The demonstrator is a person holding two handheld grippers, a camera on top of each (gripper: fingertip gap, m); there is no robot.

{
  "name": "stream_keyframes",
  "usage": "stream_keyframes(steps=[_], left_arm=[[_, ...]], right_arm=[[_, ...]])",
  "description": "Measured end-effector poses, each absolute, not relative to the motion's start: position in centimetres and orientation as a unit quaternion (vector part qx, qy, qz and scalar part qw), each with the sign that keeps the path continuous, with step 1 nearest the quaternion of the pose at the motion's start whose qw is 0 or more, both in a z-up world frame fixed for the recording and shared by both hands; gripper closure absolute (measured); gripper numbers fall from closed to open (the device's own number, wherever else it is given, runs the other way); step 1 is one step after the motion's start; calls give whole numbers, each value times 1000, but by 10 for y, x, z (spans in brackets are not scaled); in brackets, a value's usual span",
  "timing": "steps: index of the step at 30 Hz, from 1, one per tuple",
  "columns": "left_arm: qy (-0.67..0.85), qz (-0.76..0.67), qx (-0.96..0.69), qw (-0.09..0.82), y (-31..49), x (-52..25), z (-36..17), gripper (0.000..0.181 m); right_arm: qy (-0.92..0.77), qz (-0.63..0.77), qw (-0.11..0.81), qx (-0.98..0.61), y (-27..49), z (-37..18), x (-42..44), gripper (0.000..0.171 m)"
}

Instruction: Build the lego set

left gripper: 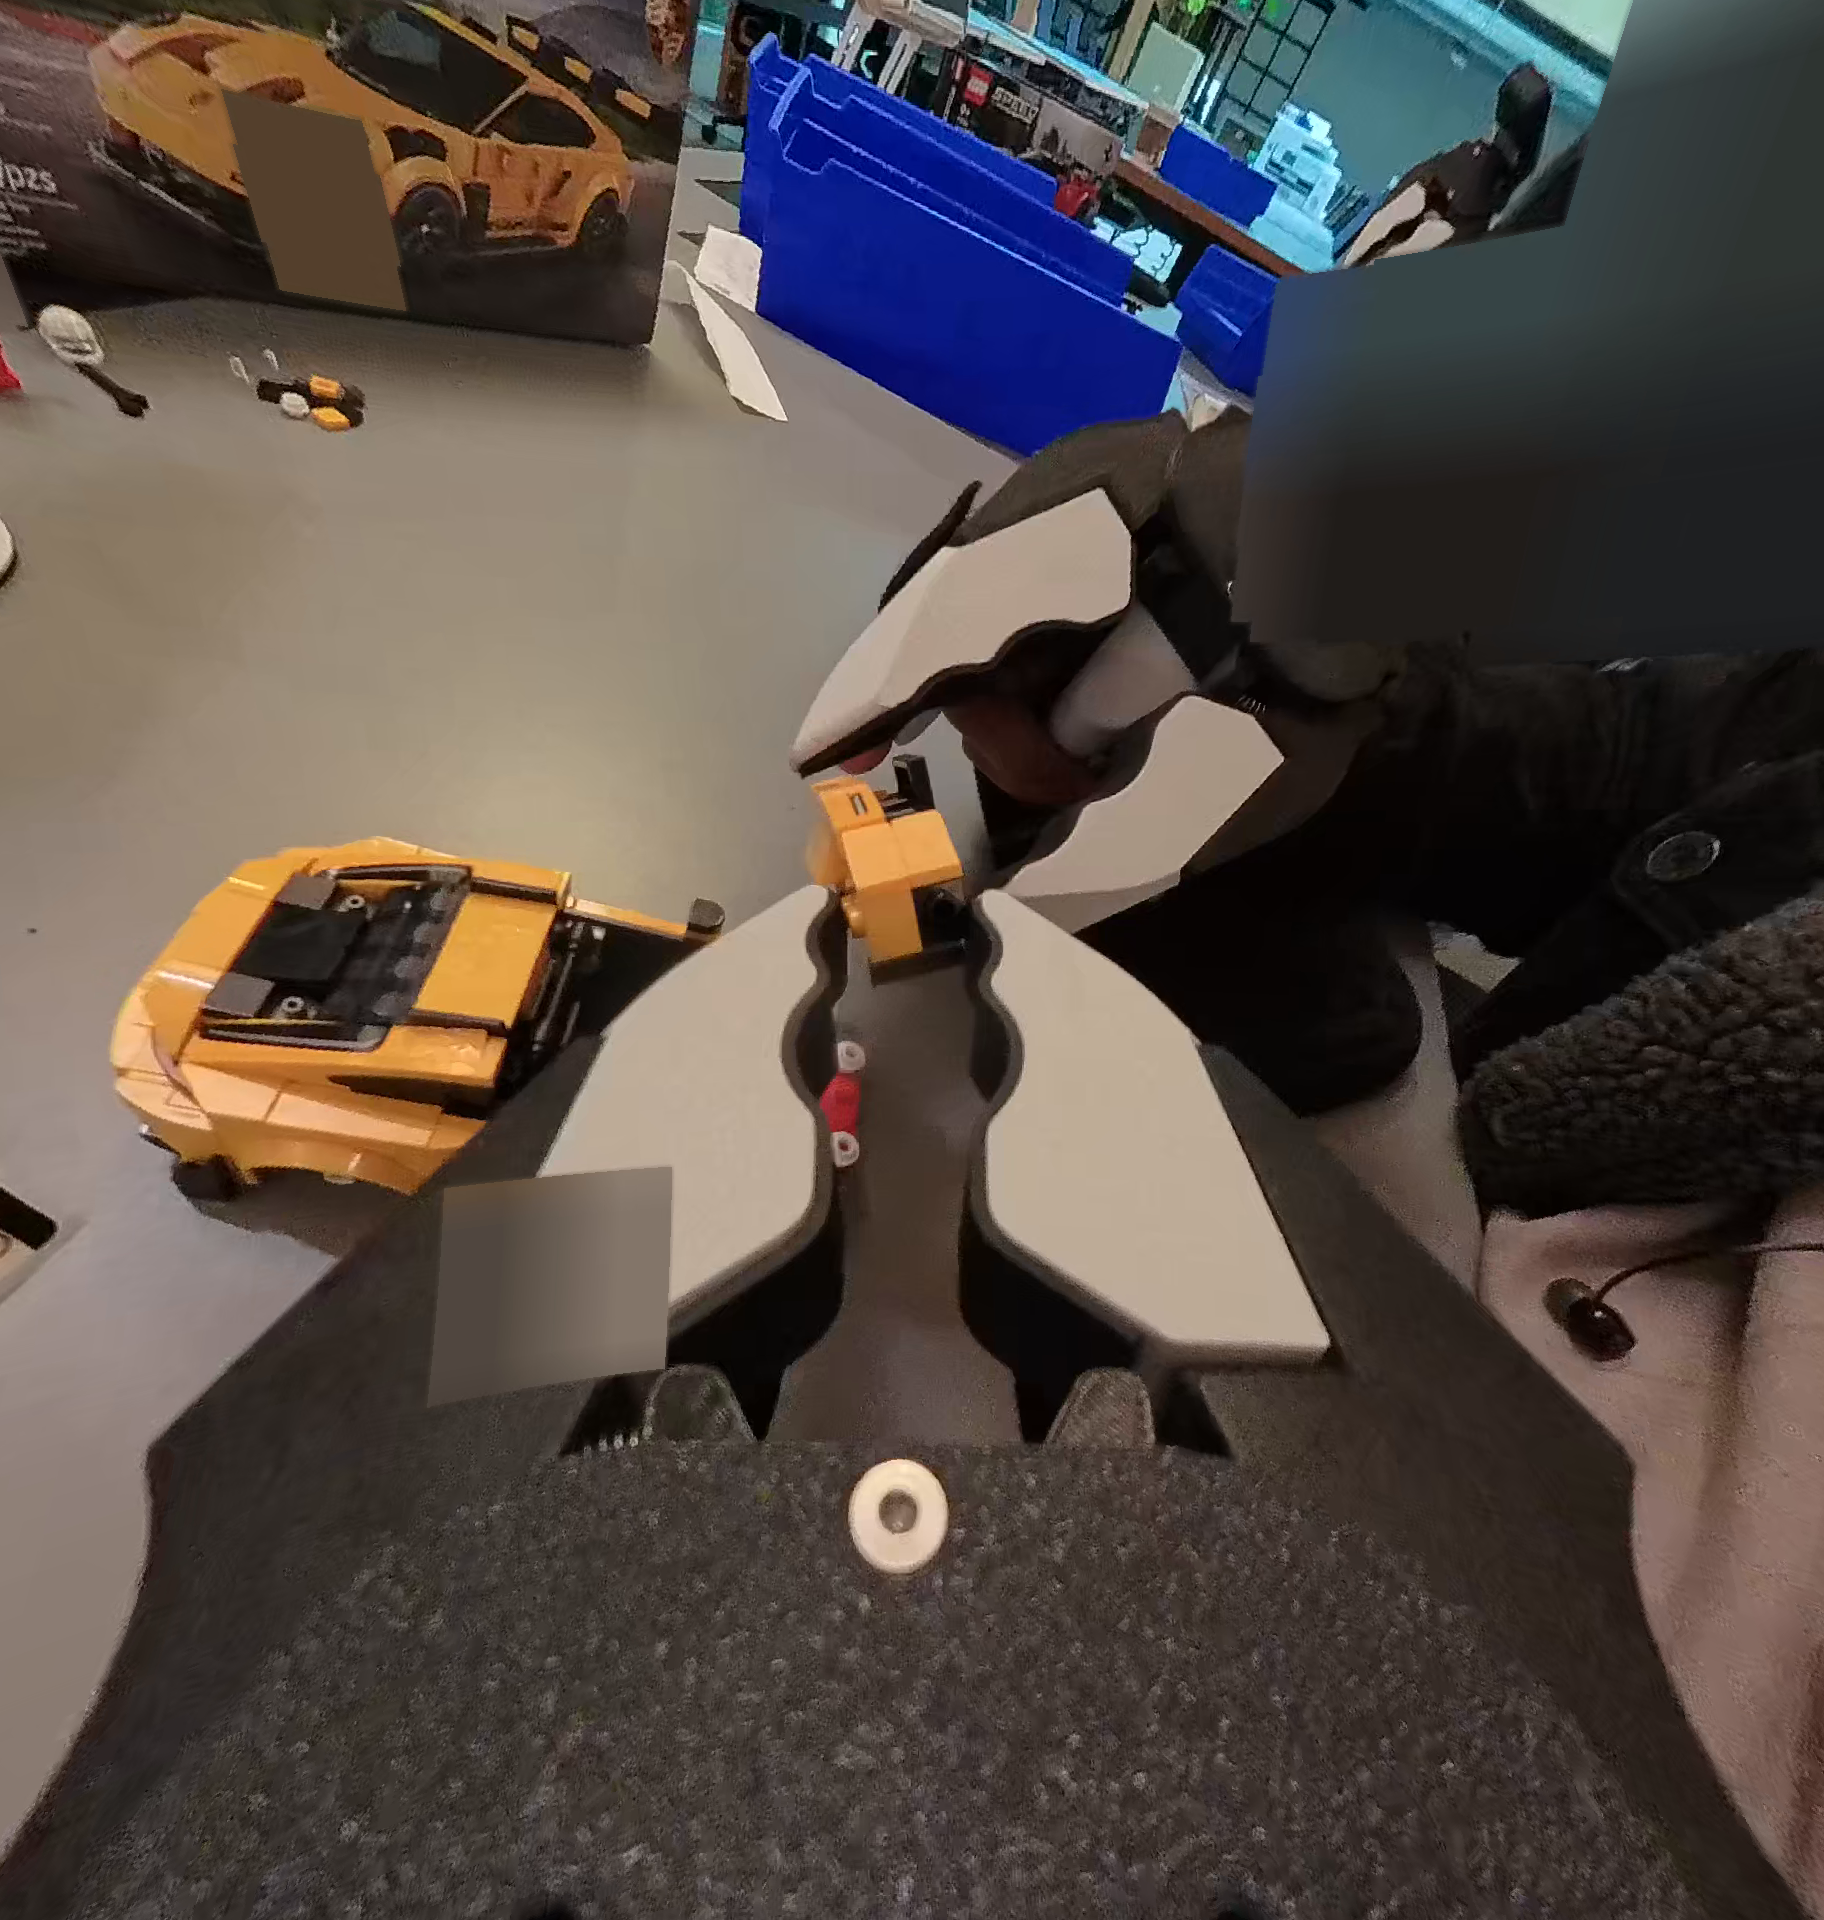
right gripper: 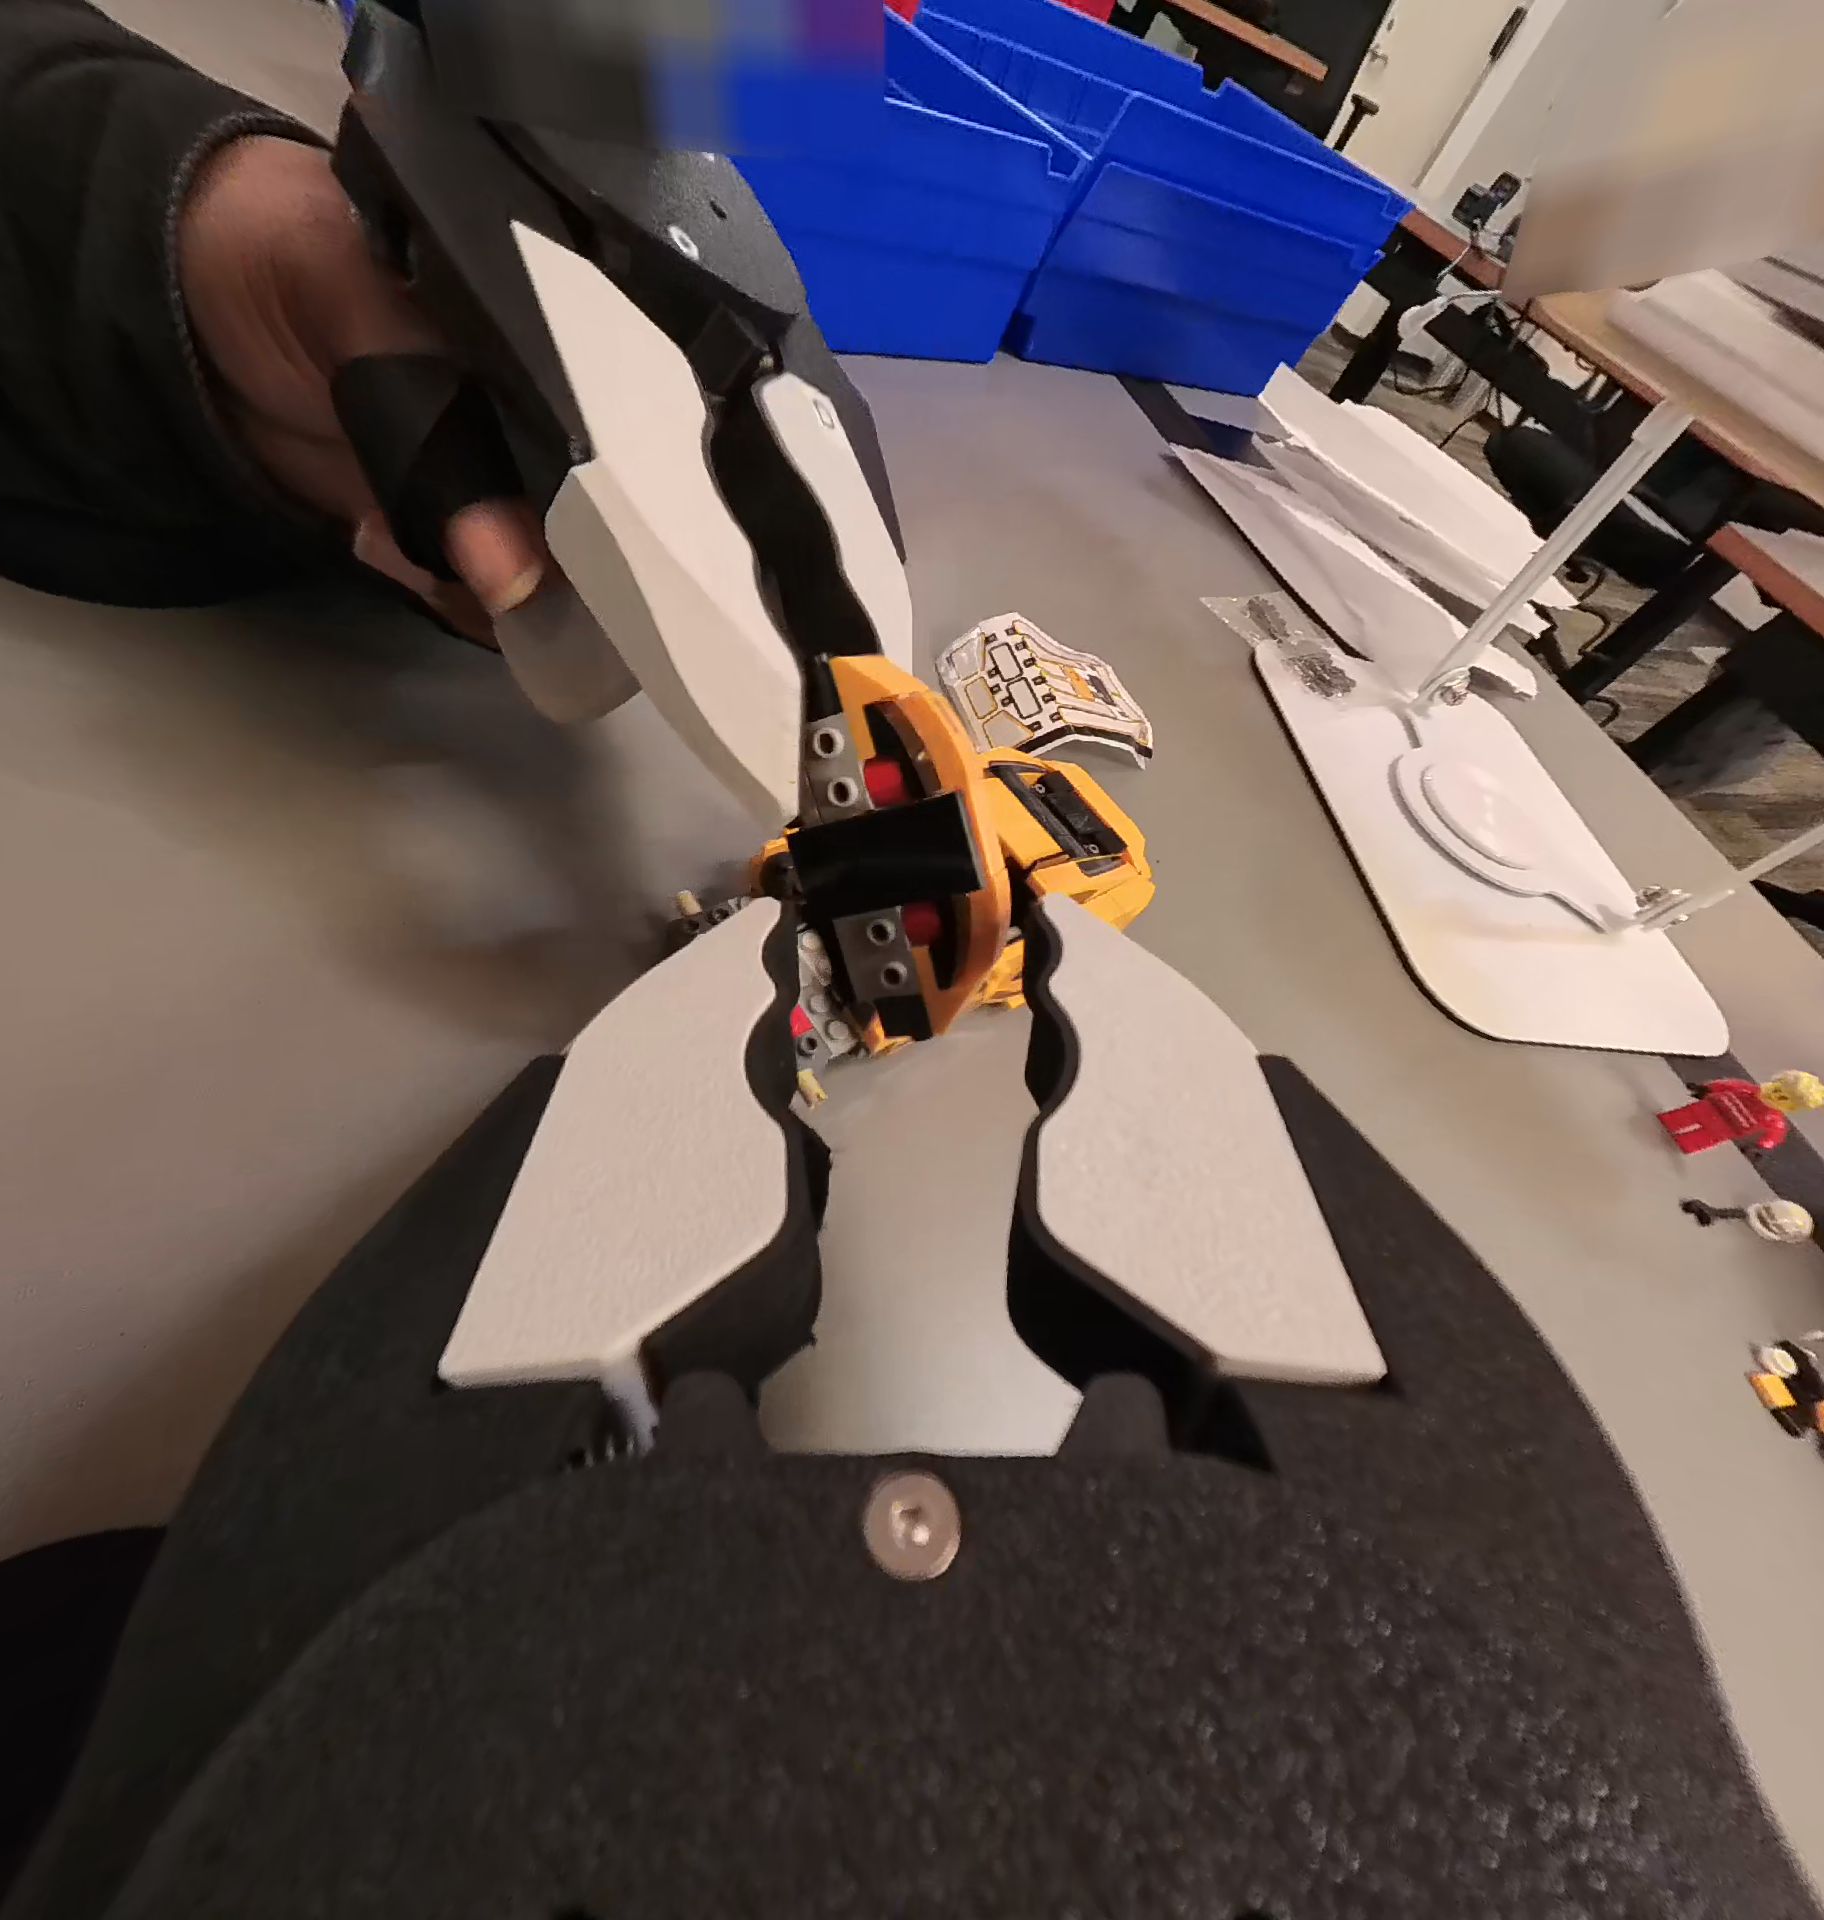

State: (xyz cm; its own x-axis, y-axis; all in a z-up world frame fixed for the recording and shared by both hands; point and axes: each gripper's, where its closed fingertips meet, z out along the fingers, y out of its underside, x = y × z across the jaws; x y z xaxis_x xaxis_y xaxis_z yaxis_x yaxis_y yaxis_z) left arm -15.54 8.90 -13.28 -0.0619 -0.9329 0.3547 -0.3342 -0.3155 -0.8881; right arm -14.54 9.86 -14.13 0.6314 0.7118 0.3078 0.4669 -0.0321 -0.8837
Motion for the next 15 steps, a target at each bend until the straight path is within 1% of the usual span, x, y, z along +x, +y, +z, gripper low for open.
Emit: stream_keyframes(steps=[5,9,11,15], left_arm=[[544,-500,-594,318,85,-156,-130,160],[560,-444,-587,381,102,-164,-124,160],[552,-443,-579,403,110,-170,-116,160],[551,-454,-562,418,112,-175,-107,160]], right_arm=[[-414,123,551,-714,98,-142,-145,130],[-375,162,560,-721,102,-130,-132,132],[-354,174,566,-724,106,-126,-125,133],[-356,176,561,-727,106,-129,-127,133]])
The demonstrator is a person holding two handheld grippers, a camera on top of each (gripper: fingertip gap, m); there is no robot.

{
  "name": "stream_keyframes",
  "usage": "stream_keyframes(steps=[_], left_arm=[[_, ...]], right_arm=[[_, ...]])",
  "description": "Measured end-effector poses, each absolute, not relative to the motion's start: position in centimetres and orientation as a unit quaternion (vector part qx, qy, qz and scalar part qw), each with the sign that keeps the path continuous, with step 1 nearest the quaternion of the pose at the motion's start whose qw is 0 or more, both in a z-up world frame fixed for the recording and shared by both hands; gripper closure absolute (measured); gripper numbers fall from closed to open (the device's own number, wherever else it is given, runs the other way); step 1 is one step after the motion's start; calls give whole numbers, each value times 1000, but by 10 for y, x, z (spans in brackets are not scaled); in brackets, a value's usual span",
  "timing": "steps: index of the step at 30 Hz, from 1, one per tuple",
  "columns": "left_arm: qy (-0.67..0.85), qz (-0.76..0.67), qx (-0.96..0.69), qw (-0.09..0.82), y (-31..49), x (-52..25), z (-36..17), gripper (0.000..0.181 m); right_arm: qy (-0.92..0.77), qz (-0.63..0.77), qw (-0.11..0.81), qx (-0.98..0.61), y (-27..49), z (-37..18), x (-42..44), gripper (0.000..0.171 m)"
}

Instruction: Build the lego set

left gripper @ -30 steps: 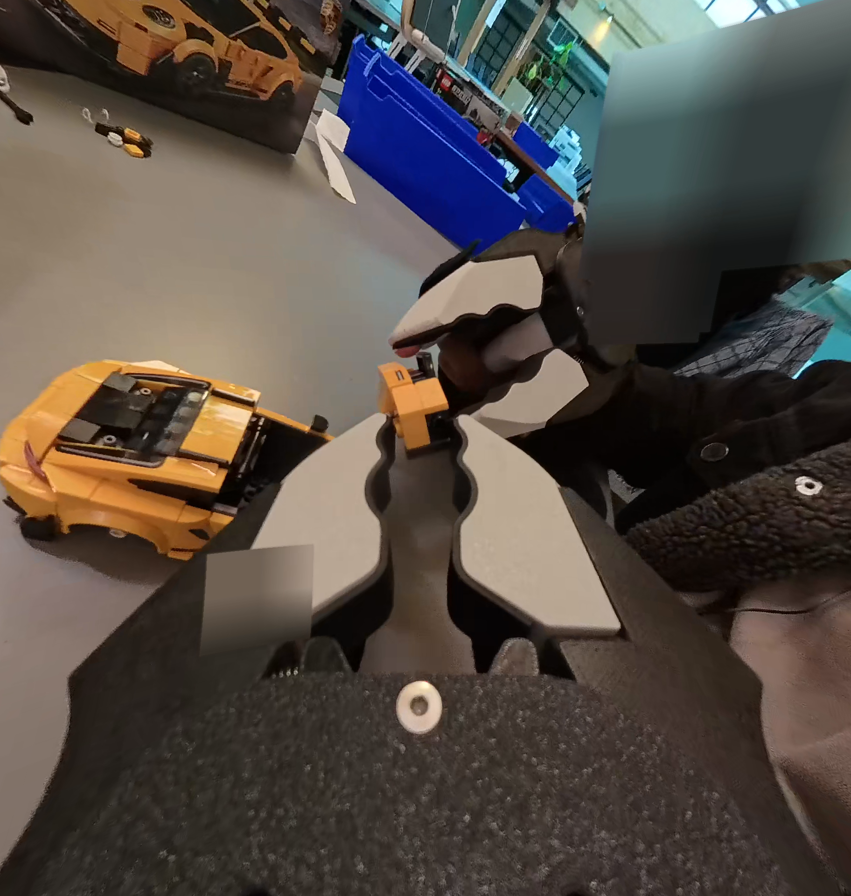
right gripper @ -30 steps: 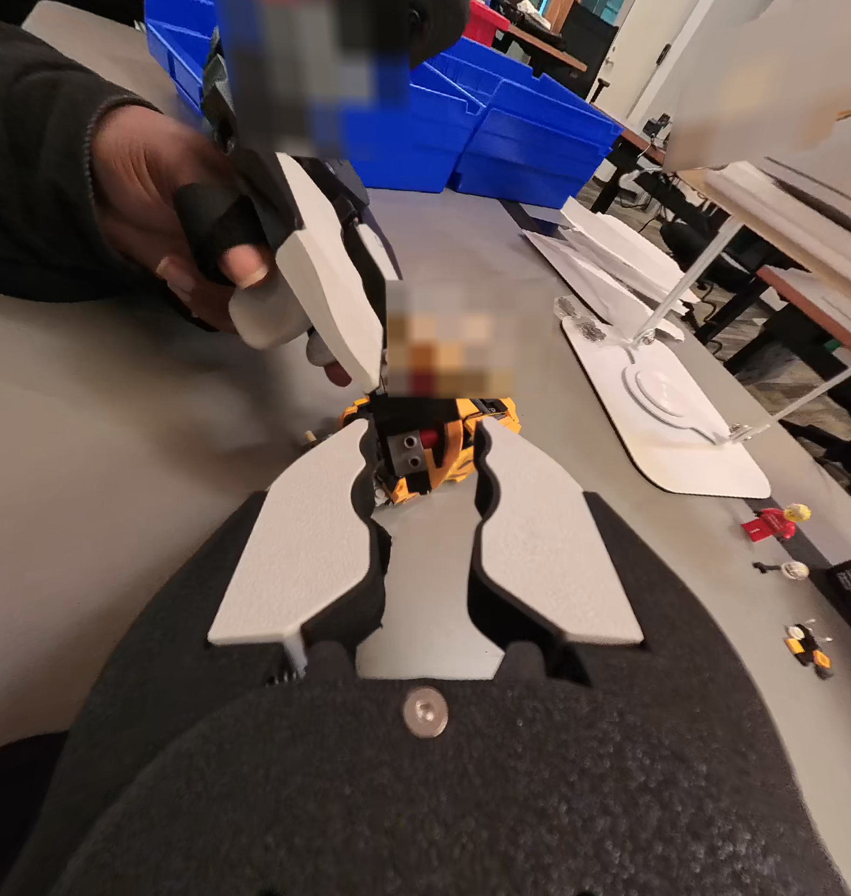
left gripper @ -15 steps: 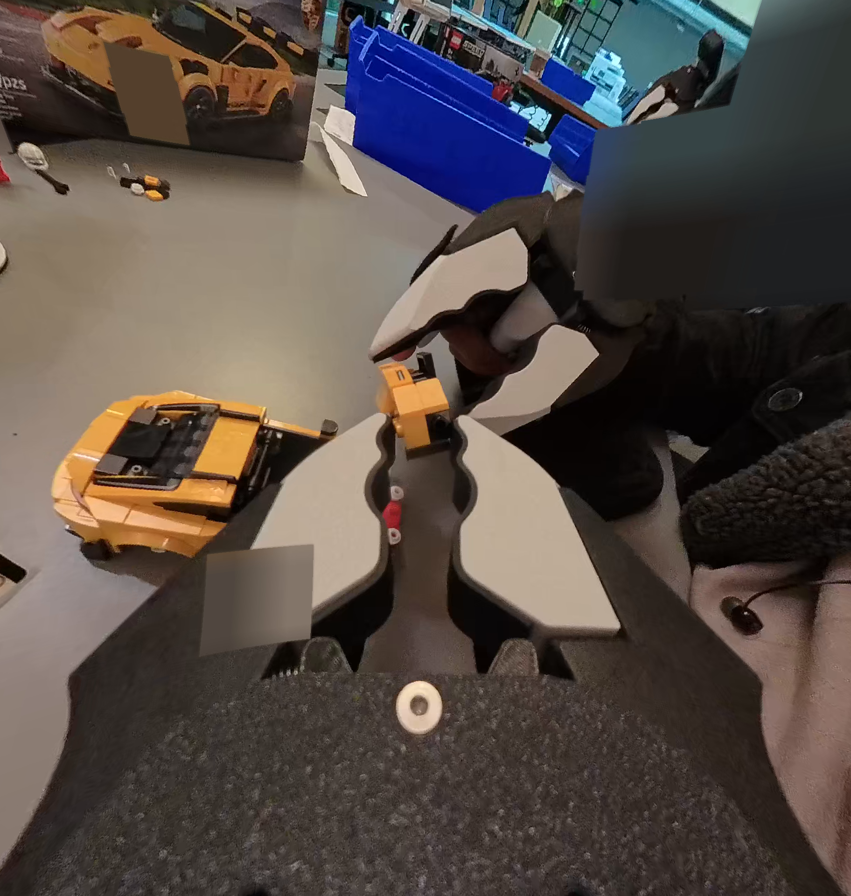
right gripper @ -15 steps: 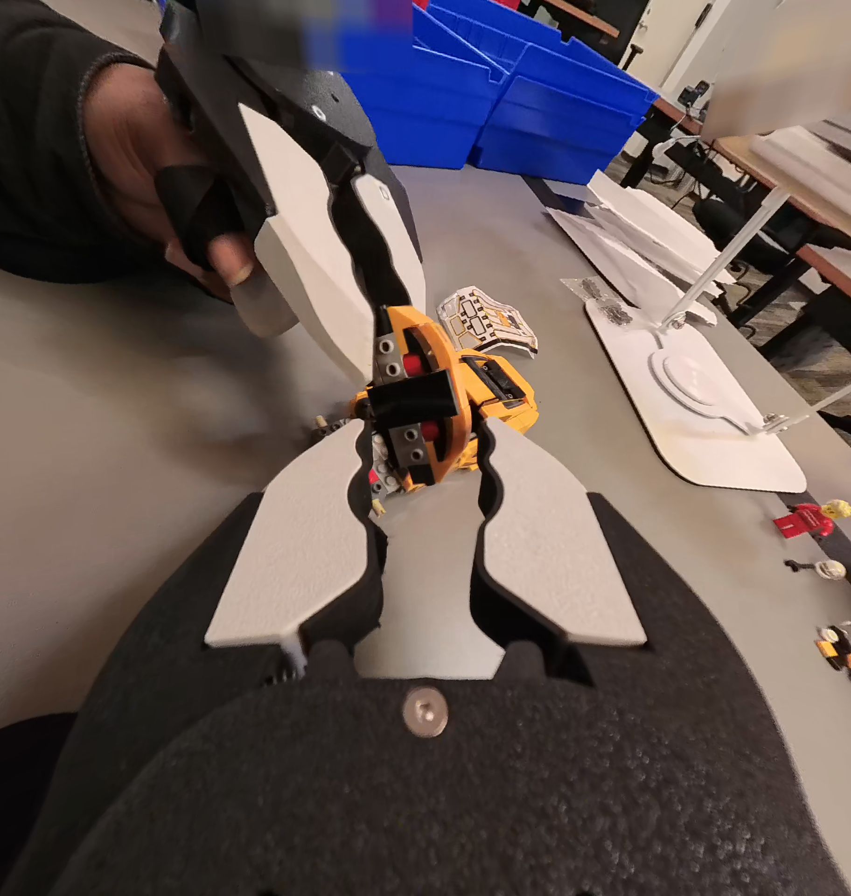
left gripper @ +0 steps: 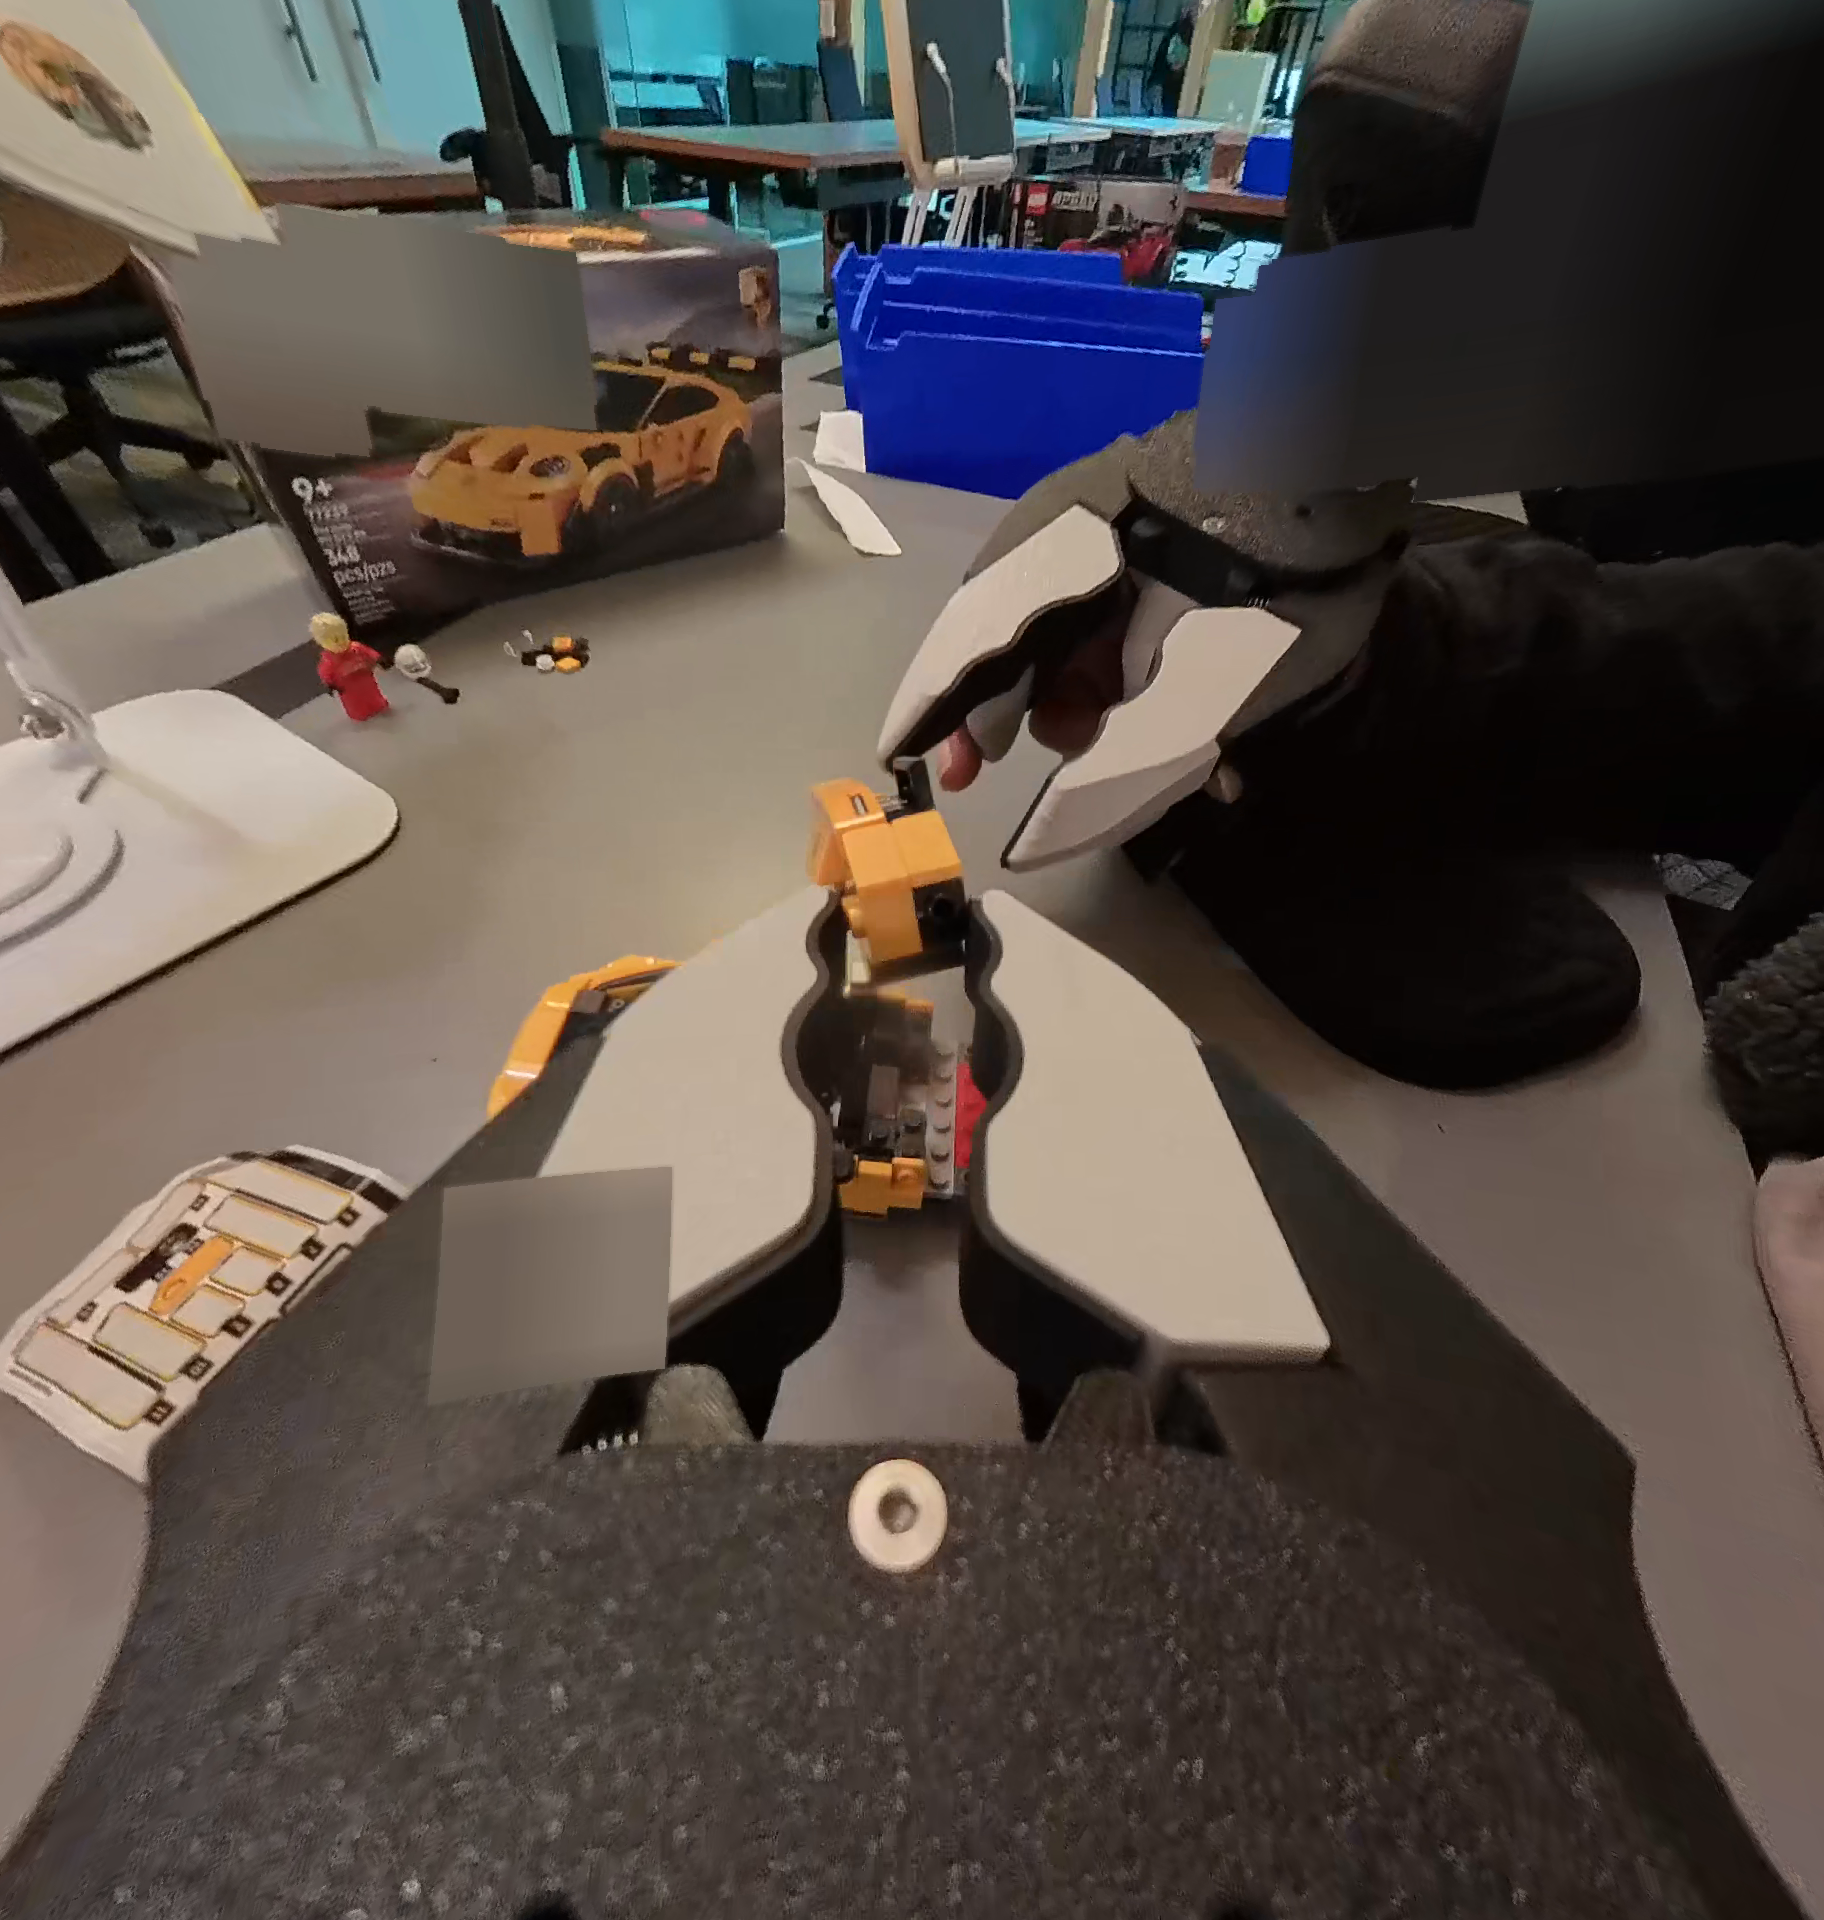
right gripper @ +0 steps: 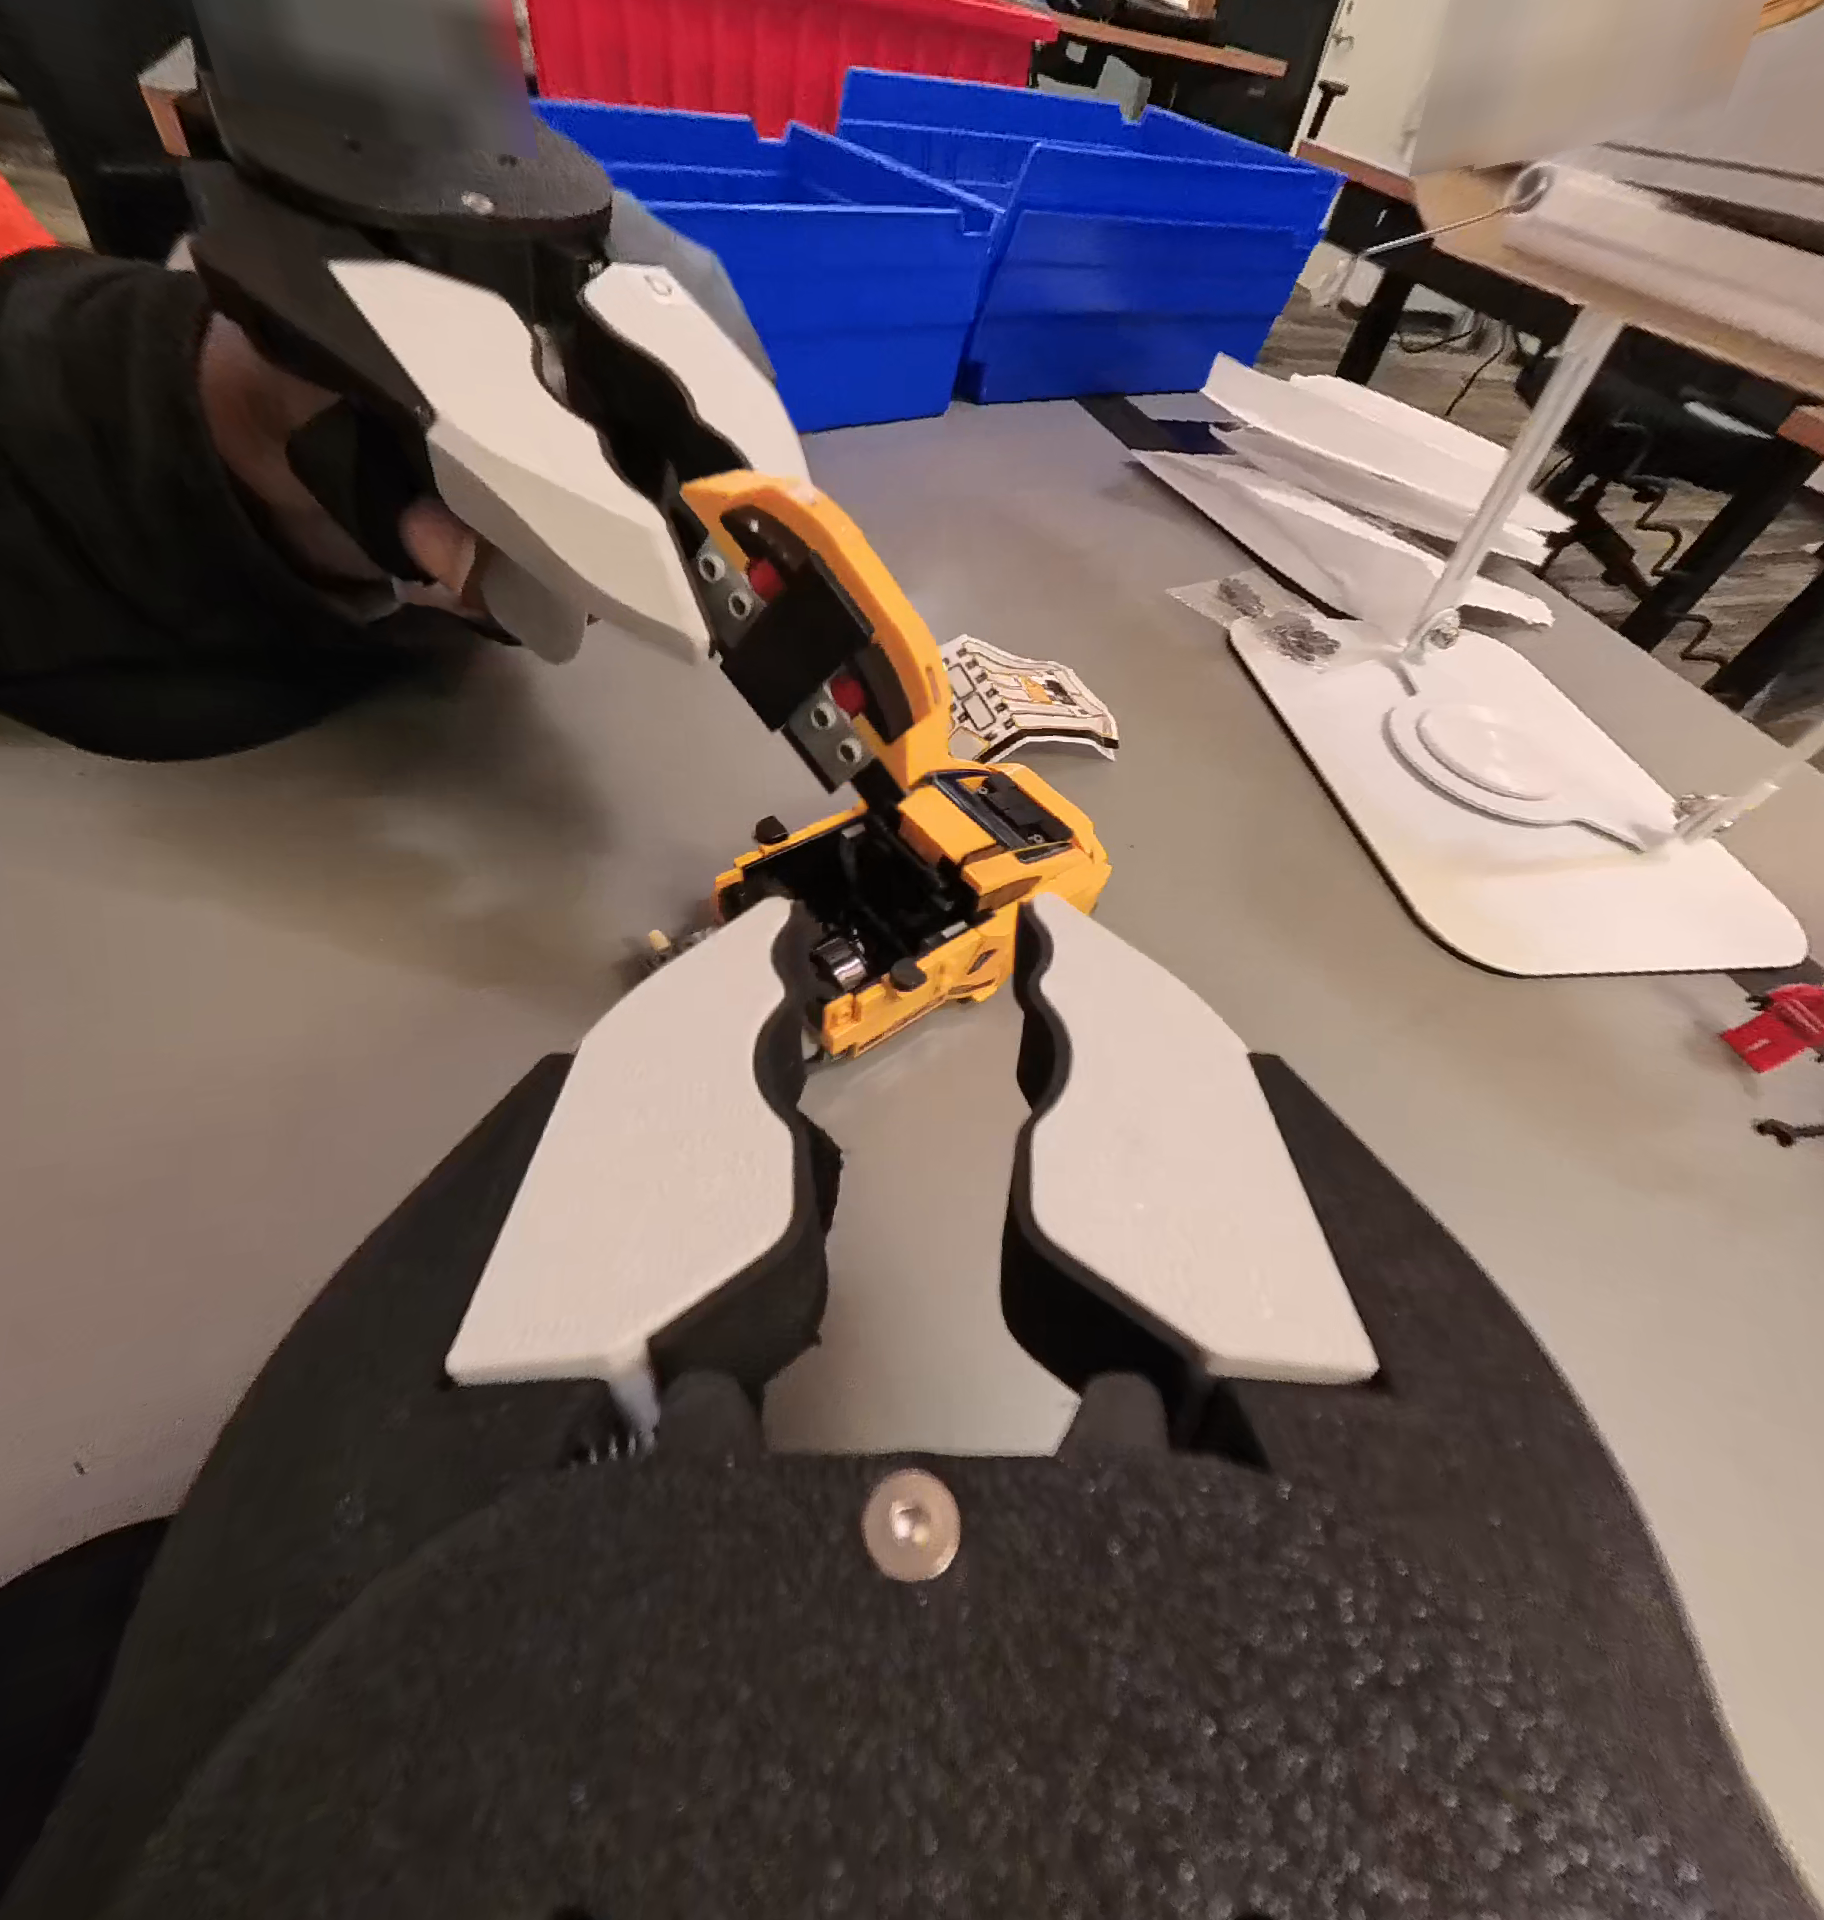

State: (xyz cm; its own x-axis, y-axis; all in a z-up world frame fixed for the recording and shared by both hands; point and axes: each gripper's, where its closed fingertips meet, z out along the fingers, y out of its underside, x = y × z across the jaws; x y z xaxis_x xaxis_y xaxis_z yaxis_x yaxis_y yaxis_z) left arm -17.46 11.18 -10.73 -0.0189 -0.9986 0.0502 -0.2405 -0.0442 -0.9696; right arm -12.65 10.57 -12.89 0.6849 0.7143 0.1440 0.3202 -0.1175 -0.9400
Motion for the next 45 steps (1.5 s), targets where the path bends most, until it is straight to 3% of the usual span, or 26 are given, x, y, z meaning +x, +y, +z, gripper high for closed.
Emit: stream_keyframes(steps=[8,24,33,45], left_arm=[[561,-481,-546,394,98,-171,-107,160],[431,-644,-609,171,85,-166,-114,160],[454,-626,-604,190,81,-164,-118,160],[542,-530,-563,329,80,-162,-112,160]], right_arm=[[-375,189,550,-722,99,-133,-134,140],[-387,239,544,-705,85,-126,-157,137],[-384,233,564,-693,84,-116,-158,147],[-413,161,609,-657,84,-108,-156,159]])
